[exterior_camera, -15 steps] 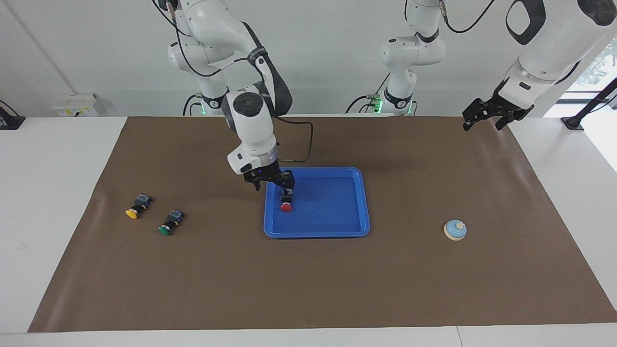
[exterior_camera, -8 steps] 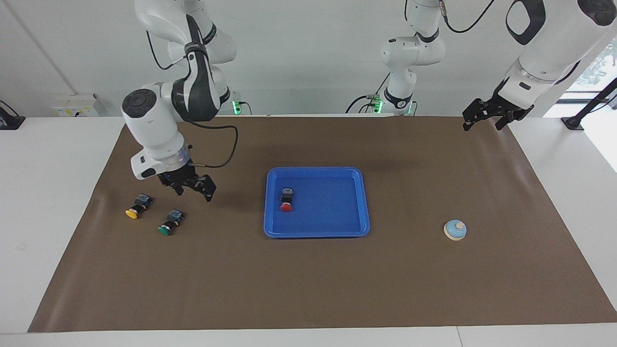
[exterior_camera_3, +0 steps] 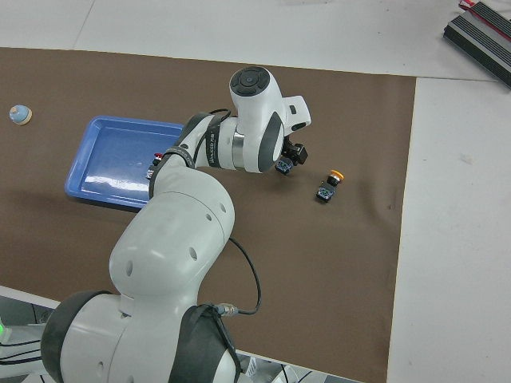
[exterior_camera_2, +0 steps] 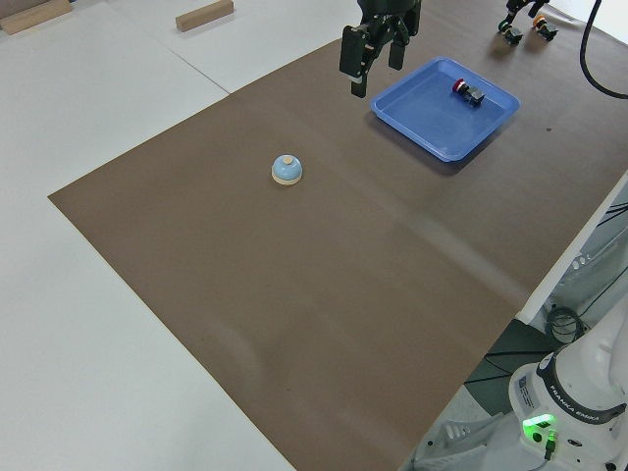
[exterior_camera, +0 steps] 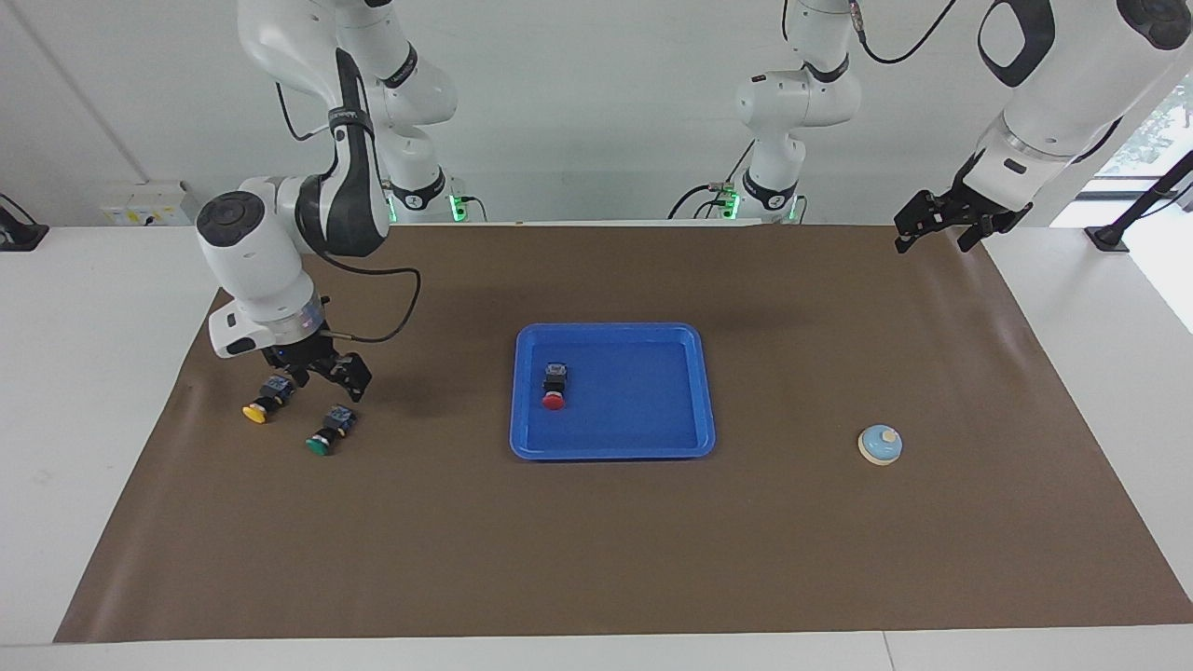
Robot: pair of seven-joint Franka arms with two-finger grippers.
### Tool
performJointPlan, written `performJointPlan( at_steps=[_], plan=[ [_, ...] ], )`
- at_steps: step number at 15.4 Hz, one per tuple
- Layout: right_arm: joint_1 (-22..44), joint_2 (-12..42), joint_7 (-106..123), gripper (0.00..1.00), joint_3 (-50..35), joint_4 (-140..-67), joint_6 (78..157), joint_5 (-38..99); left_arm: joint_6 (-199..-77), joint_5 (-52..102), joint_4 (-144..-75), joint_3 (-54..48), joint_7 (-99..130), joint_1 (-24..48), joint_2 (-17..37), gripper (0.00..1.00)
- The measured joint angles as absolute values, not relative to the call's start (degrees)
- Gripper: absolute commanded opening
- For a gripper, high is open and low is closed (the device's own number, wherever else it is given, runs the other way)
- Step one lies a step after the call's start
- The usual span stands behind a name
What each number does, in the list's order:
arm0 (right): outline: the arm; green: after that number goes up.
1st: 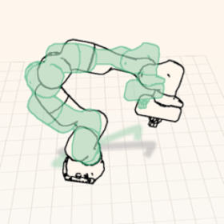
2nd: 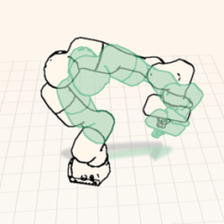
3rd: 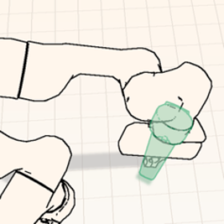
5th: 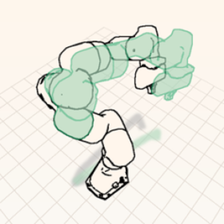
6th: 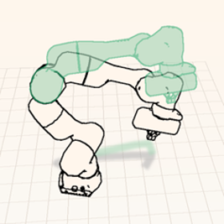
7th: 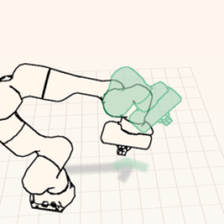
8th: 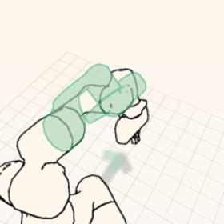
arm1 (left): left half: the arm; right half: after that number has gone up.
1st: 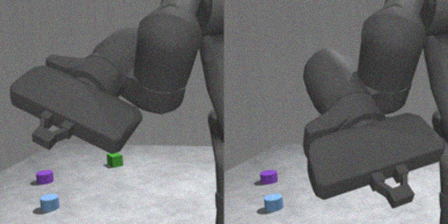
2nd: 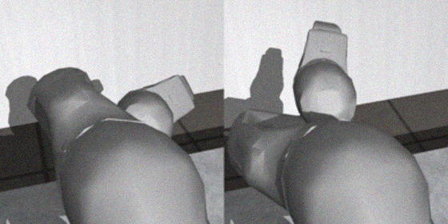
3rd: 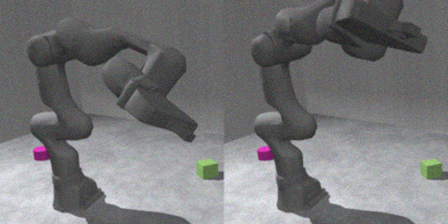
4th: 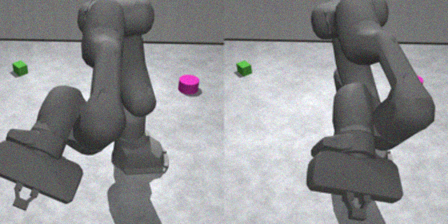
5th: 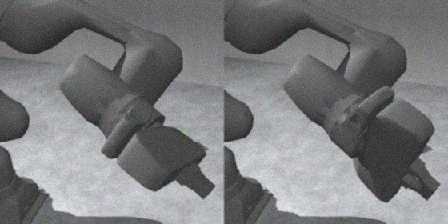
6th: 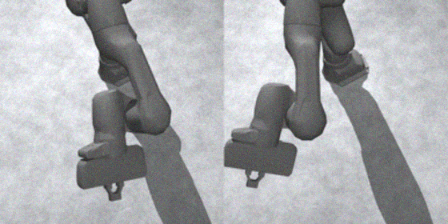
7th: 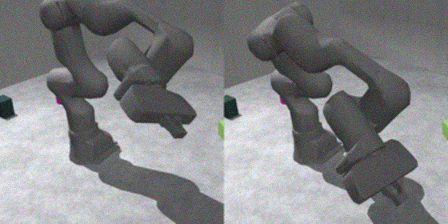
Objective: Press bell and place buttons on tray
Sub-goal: 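Release the red button in the tray and withdraw the right gripper, then grasp the green-capped button and lower it into the tray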
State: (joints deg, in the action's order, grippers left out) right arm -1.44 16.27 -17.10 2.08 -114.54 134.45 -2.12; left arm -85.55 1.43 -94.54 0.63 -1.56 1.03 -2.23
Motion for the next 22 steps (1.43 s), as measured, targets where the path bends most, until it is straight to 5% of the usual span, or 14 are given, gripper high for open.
performJointPlan(
  at_steps=[4, 5, 8, 12, 18, 22],
  plan=[
    [-2.35, 19.45, -17.12, 1.0, 2.08, -114.5, 138.29, -2.14, -85.55, 1.43, -94.54, 0.63, -1.56, 1.03, -2.23, 1.0],
    [-2.49, 19.65, -17.12, 0.92, 2.08, -114.5, 138.45, -2.14, -85.55, 1.43, -94.54, 0.63, -1.56, 1.03, -2.23, 1.0],
    [-2.53, 19.67, -17.15, 0.43, 2.0, -114.43, 138.51, -2.14, -85.55, 1.43, -94.54, 0.63, -1.56, 1.03, -2.23, 1.0],
    [-2.5, 19.66, -17.17, 0.0, 1.84, -114.42, 138.51, -2.14, -85.55, 1.43, -94.54, 0.63, -1.56, 1.03, -2.23, 1.0],
    [-2.42, 19.66, -17.17, 0.0, 1.58, -114.03, 137.46, -2.14, -85.55, 1.43, -94.54, 0.63, -1.56, 1.03, -2.23, 1.0],
    [-2.34, 19.33, -17.19, 0.0, -1.55, -108.57, 128.35, -1.8, -85.55, 1.43, -94.54, 0.63, -1.56, 1.03, -2.23, 1.0]
  ],
)
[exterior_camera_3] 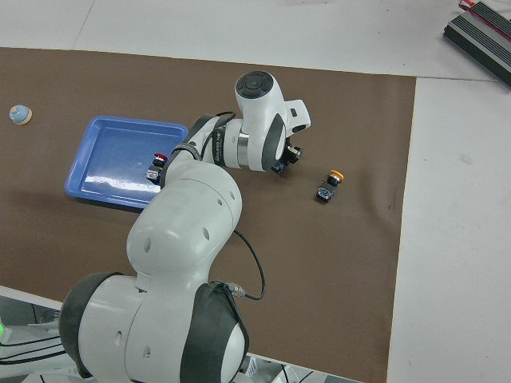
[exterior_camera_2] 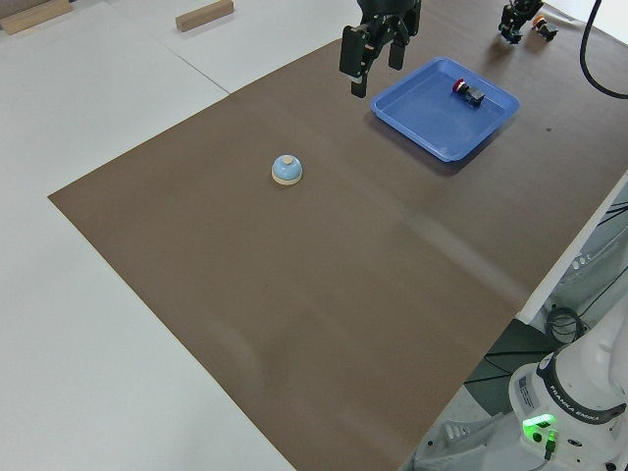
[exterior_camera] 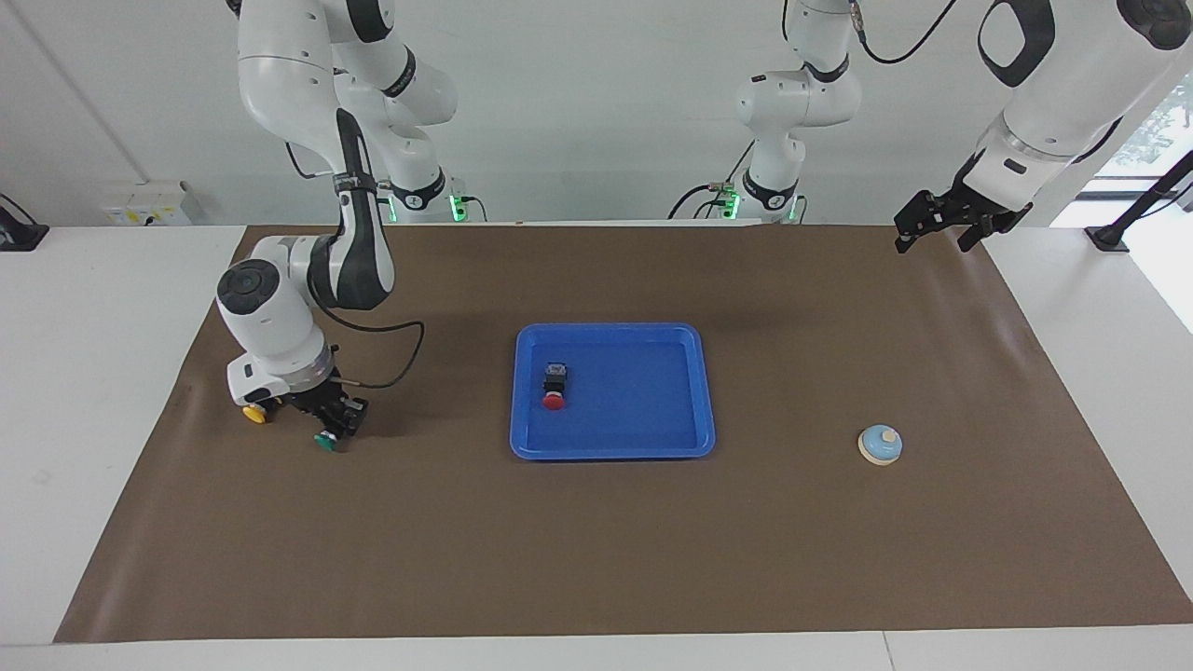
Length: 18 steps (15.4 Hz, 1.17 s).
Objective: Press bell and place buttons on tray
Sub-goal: 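Grasp the green-capped button and lower it into the tray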
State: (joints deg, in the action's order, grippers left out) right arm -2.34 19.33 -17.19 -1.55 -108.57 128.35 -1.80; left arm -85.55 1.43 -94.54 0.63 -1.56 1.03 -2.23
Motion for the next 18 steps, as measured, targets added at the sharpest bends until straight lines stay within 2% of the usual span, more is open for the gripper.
performJointPlan(
  at_steps=[4, 7, 13, 18],
  plan=[
    [-1.15, 18.93, -20.15, 0.0, -6.58, -100.48, 118.55, 0.35, -85.55, 1.43, -94.54, 0.63, -1.56, 1.03, -2.23, 1.0],
    [4.63, 18.87, -26.24, 0.0, -7.43, -95.28, 113.14, 0.85, -85.55, 1.43, -94.54, 0.63, -1.56, 1.03, -2.23, 1.0],
    [19.04, 19.6, -42.39, 0.0, -7.66, -93.16, 112.61, 0.92, -85.55, 1.43, -94.54, 0.63, -1.56, 1.03, -2.23, 1.0],
    [26.12, 22.45, -49.03, 0.0, -7.6, -90.94, 114.73, 0.85, -85.55, 1.43, -94.54, 0.63, -1.56, 1.03, -2.23, 1.0]
  ],
)
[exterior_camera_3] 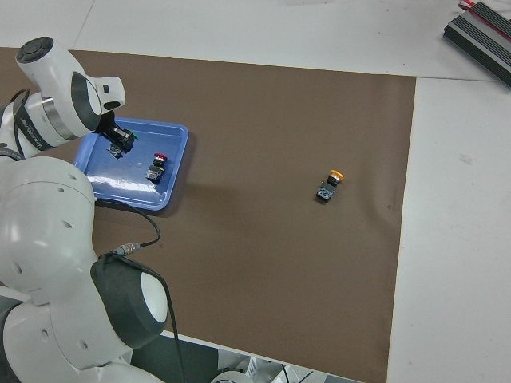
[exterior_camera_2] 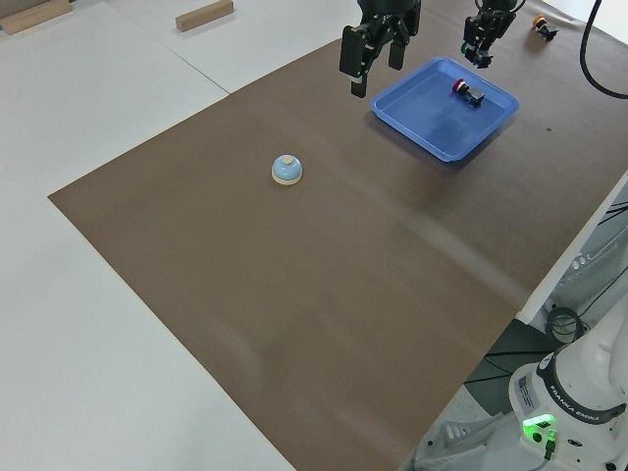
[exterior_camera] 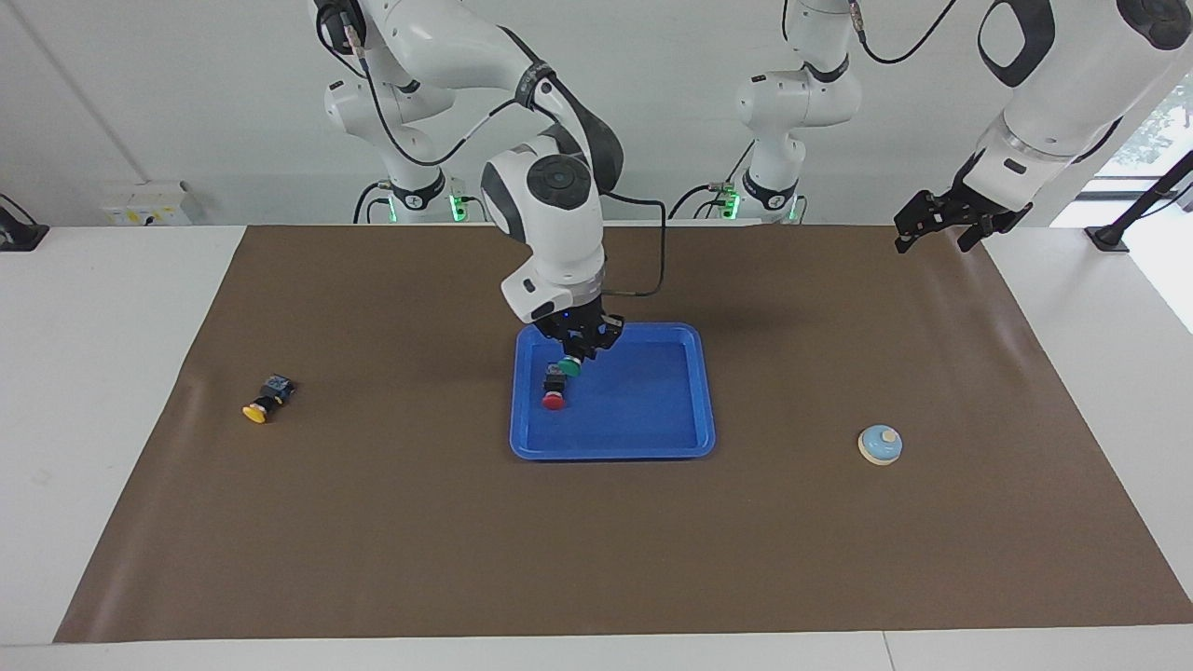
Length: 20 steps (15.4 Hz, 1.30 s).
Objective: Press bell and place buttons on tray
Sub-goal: 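Grasp the green-capped button and lower it into the tray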
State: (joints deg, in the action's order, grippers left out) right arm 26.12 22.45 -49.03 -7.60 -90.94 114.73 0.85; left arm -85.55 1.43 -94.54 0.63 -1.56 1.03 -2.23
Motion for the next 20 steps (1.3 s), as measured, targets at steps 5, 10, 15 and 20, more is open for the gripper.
performJointPlan(
  at_steps=[5, 10, 15, 20],
  plan=[
    [28.56, 27.4, -50.11, 0.0, -7.54, -91.02, 120.93, 0.72, -85.55, 1.43, -94.54, 0.63, -1.56, 1.03, -2.23, 1.0],
    [28.64, 29.52, -50.11, 0.0, -7.03, -94.78, 127.46, 0.23, -85.55, 1.43, -94.54, 0.63, -1.56, 1.03, -2.23, 1.0],
    [28.92, 28.89, -50.11, 0.63, -7.14, -98.2, 131.09, 0.22, -85.55, 1.43, -94.54, 0.63, -1.55, 1.03, -2.23, 1.0],
    [28.94, 28.17, -50.48, 1.0, -7.21, -99.3, 131.12, 0.22, -85.55, 1.43, -94.54, 0.63, -1.56, 1.03, -2.23, 1.0]
  ],
)
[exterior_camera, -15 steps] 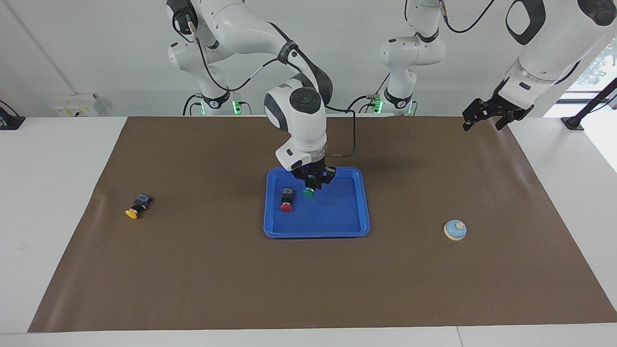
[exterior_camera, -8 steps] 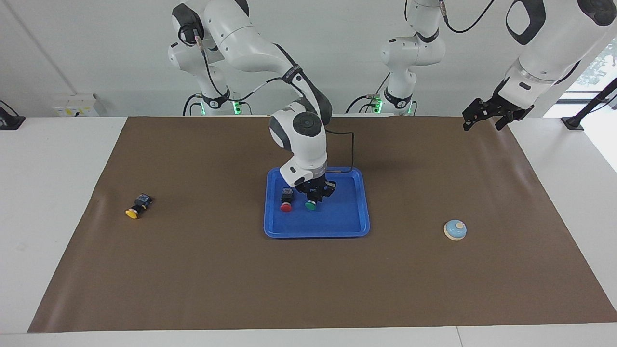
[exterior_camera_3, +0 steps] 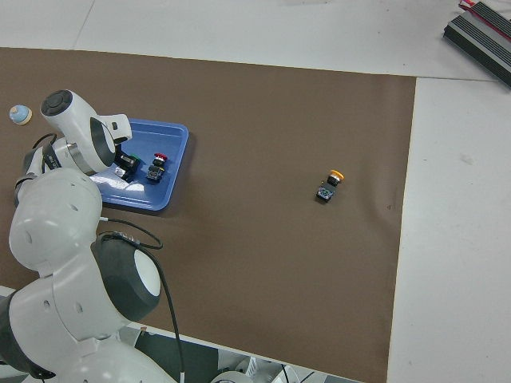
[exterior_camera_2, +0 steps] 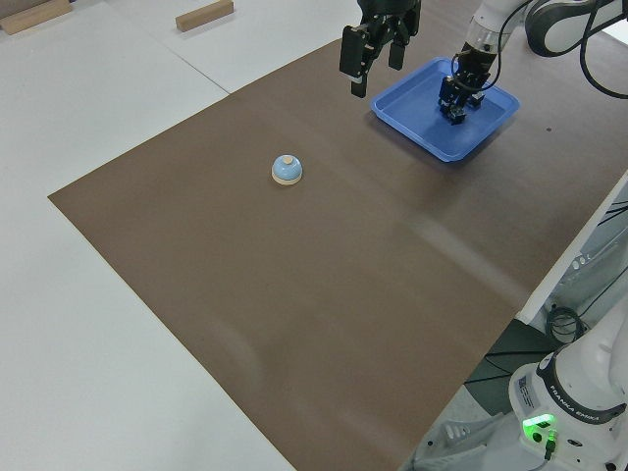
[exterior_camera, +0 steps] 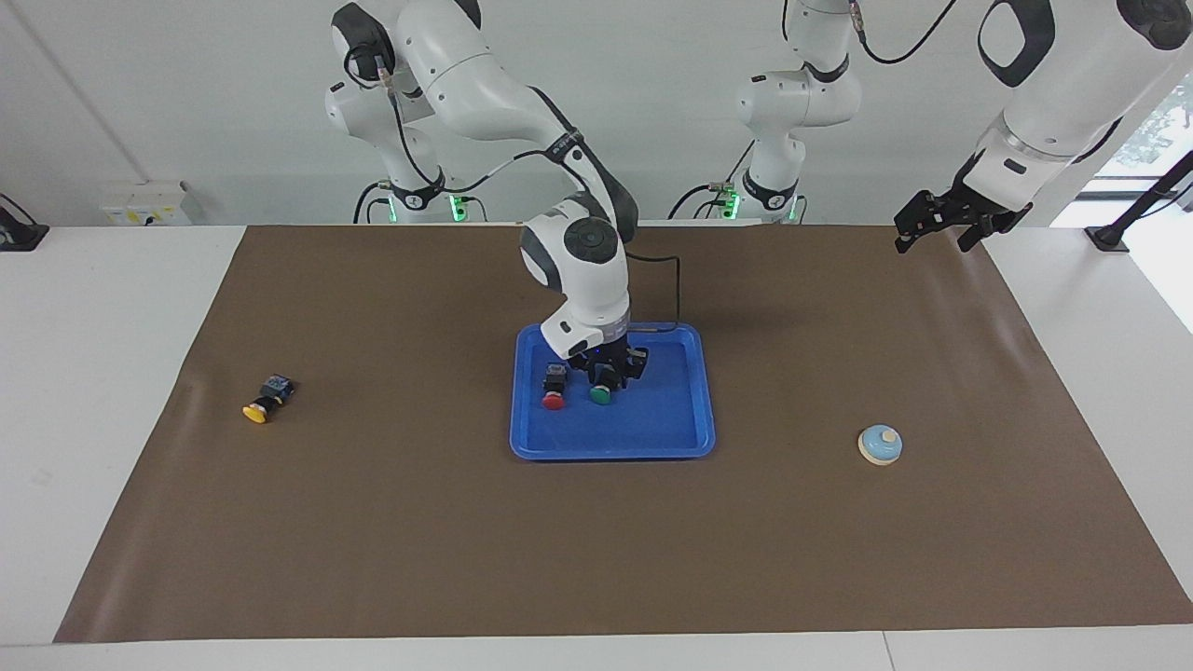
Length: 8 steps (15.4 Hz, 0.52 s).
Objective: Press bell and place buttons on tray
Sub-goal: 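Grasp the green-capped button and lower it into the tray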
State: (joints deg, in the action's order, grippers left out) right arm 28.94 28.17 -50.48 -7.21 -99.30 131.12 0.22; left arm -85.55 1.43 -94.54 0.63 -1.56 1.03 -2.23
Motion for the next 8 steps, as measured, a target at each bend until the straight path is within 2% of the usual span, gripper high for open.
performJointPlan(
  at_steps=[5, 8],
  plan=[
    [28.17, 25.18, -52.92, 1.0, -6.66, -96.62, 124.12, 0.22, -85.55, 1.43, -94.54, 0.63, -1.55, 1.03, -2.23, 1.0],
    [23.71, 20.45, -53.17, 1.0, -6.34, -96.01, 120.75, 0.22, -85.55, 1.43, -94.54, 0.63, -1.55, 1.03, -2.23, 1.0]
  ],
)
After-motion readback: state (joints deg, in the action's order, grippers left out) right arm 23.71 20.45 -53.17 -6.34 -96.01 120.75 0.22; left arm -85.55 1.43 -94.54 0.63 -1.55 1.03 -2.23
